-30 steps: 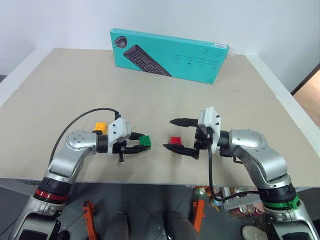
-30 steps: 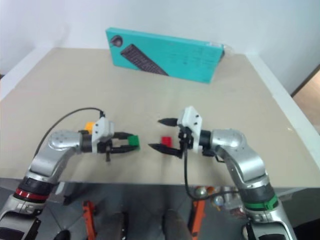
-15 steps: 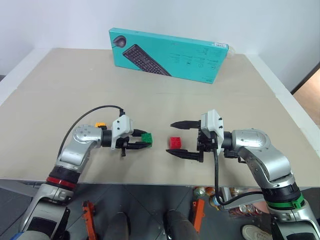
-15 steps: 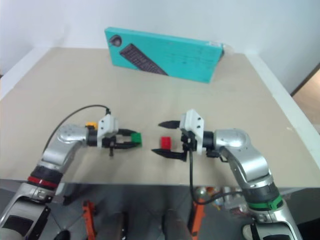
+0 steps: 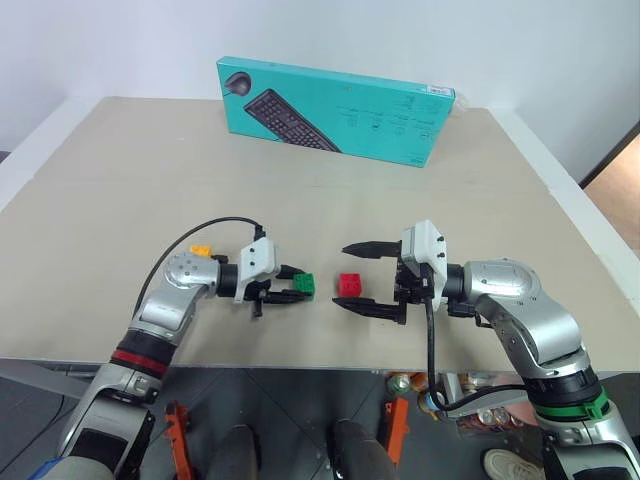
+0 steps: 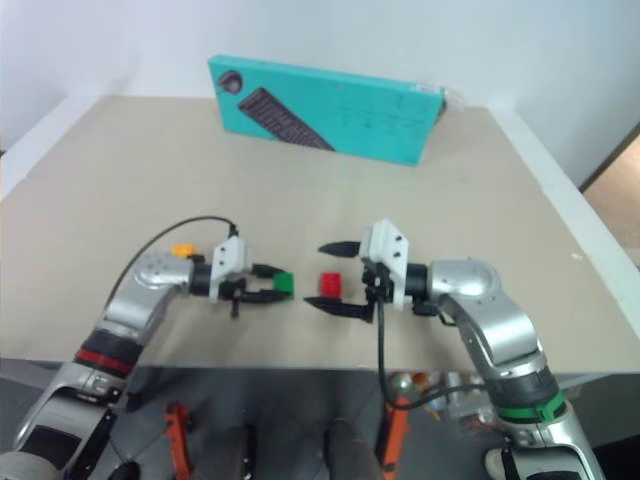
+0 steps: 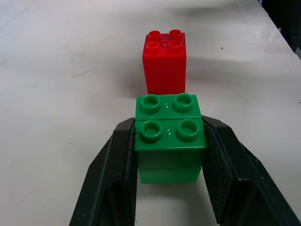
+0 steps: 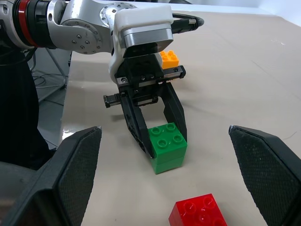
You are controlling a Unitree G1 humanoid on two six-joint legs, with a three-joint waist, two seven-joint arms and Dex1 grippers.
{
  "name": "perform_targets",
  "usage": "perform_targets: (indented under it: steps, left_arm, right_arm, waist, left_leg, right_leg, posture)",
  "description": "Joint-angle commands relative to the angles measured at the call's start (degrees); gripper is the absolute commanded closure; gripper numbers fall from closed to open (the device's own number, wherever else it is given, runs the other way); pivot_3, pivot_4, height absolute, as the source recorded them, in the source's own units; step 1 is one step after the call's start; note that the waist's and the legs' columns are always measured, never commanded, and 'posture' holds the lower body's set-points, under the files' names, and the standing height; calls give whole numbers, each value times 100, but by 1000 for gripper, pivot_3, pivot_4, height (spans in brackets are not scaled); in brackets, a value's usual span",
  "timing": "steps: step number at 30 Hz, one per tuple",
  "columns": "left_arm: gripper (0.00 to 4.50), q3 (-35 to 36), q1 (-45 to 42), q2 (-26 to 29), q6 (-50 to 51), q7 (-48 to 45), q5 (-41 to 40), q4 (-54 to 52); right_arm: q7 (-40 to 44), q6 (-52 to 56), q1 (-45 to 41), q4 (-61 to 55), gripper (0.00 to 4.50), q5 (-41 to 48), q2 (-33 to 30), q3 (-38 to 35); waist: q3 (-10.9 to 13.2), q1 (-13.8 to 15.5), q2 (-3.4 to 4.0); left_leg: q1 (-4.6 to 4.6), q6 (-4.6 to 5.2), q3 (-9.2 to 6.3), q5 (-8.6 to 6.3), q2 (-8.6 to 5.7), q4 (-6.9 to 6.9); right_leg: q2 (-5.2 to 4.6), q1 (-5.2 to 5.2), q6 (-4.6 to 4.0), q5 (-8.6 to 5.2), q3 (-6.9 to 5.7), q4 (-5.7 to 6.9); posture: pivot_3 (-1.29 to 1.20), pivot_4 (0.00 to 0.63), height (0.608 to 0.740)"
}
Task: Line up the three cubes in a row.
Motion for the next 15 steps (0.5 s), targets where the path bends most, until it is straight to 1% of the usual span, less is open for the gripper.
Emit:
perform_targets:
  steps: [1,5,7,10,13,15]
  left_arm:
    - [3190,-1,-152,-26,-172,-7,44,51]
    - [3190,-82,-241,28,-304,-112,168,198]
    - [2132,-85,-288,37,-350,-137,190,276]
    - [1175,-43,-359,27,-407,-91,204,345]
    - [104,-30,-358,73,-428,-103,223,285]
    - [44,-12,-316,139,-400,-108,214,145]
  right_arm:
    - [-22,-117,34,-193,0,6,-36,-99]
    - [-14,-163,66,-163,0,-19,-23,-85]
    - [-9,-180,79,-156,0,-31,-22,-80]
    - [-12,-181,86,-152,0,-31,-25,-77]
    - [-10,-185,96,-151,0,-29,-30,-78]
    - [0,-202,104,-132,0,-32,-29,-79]
  waist:
    - [0,0,0]
    - [0,0,0]
    - [0,-2,0]
    - [0,-2,0]
    - [0,-2,0]
    - [0,-2,0]
  left_leg:
    - [0,0,0,0,0,-1]
    - [0,0,0,0,0,0]
    - [0,0,0,0,0,1]
    - [1,0,1,0,0,2]
    - [0,0,1,0,0,2]
    - [0,0,1,0,0,1]
  right_leg:
    - [0,0,1,0,0,0]
    - [0,0,1,1,0,0]
    - [0,0,0,1,1,0]
    - [1,0,-1,2,2,0]
    - [0,0,0,2,2,0]
    - [0,0,1,1,2,0]
  posture:
    - [0,150,740]
    - [0,150,740]
    - [0,150,740]
    - [0,150,740]
    - [0,150,740]
    - [0,150,740]
